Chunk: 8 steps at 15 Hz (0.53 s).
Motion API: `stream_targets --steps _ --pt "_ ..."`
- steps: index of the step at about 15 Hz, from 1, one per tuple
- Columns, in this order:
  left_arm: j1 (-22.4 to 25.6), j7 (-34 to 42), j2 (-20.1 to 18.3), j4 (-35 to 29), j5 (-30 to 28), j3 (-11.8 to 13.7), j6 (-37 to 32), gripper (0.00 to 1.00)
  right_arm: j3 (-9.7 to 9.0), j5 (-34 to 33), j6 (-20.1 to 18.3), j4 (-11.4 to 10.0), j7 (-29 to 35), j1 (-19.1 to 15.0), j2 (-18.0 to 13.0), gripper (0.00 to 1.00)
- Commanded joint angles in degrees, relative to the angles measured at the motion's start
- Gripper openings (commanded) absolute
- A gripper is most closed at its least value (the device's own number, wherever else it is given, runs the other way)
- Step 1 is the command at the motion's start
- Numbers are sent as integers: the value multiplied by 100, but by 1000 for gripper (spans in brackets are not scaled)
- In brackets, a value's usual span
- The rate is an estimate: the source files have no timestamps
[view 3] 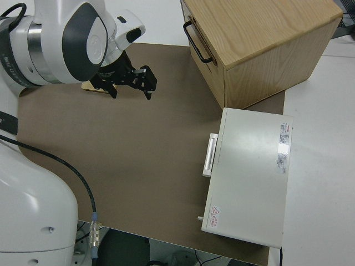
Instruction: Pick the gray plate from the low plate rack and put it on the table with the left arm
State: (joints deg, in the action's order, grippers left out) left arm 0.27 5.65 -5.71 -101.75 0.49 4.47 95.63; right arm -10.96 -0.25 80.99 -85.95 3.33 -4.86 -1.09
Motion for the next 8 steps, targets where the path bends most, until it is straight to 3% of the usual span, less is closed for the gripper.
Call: stream_targets --steps 1,8 --pt "245 32 -133 -135 135 -17 -27 1000 -38 43 -83 35 1 -41 -14 990" --pt "474 235 -203 -231 372 -17 -307 1000 -29 43 -83 35 -8 -41 -14 987"
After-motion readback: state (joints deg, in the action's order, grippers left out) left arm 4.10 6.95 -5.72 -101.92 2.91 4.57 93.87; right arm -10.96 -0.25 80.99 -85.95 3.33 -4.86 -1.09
